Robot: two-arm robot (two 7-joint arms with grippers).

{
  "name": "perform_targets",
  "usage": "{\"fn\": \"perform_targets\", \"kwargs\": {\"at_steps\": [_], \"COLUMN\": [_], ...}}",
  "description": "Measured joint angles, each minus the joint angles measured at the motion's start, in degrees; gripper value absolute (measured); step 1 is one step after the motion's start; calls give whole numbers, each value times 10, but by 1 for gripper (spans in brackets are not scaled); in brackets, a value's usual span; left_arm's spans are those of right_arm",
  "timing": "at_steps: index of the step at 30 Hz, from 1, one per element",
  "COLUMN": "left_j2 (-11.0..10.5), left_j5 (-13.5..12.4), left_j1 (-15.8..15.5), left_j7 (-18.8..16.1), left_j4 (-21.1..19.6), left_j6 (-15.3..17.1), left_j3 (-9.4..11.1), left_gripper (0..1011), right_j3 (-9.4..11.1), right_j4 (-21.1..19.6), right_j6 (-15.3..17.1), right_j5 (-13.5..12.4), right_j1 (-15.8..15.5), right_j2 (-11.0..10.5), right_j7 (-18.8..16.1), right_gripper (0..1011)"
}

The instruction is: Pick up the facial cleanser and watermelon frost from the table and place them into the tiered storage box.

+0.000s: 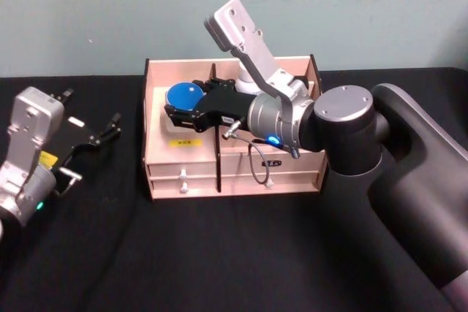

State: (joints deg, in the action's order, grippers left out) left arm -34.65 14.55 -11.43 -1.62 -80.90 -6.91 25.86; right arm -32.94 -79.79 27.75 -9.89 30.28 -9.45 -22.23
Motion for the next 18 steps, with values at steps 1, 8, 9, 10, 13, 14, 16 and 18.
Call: {"fn": "perform_targets", "kwargs": {"at_steps": [1, 8, 9, 10, 13, 14, 16, 18], "left_j2": [0, 0, 0, 0, 0, 0, 0, 0], "left_j5": [0, 0, 0, 0, 0, 0, 0, 0], "left_j1": [0, 0, 0, 0, 0, 0, 0, 0], "left_j7": [0, 0, 0, 0, 0, 0, 0, 0], "left_j4": [0, 0, 0, 0, 0, 0, 0, 0], "left_j6": [0, 0, 0, 0, 0, 0, 0, 0], "left_j3": [0, 0, 0, 0, 0, 0, 0, 0], "left_gripper": [1001, 1001, 1001, 1001, 1001, 1001, 1001, 1001], "right_j3": [0, 0, 1, 1, 1, 2, 2, 3], "right_j4": [1, 11, 12, 15, 17, 18, 18, 19], "right_j6": [0, 2, 2, 3, 4, 5, 5, 6], "right_j5": [1, 6, 7, 8, 10, 10, 11, 12], "right_j1": [0, 2, 2, 3, 3, 3, 3, 3], "right_j2": [1, 5, 6, 7, 9, 9, 10, 11], "right_j7": [0, -1, -1, -1, -1, -1, -1, -2], "right_gripper": [729, 729, 729, 729, 729, 729, 729, 729]}}
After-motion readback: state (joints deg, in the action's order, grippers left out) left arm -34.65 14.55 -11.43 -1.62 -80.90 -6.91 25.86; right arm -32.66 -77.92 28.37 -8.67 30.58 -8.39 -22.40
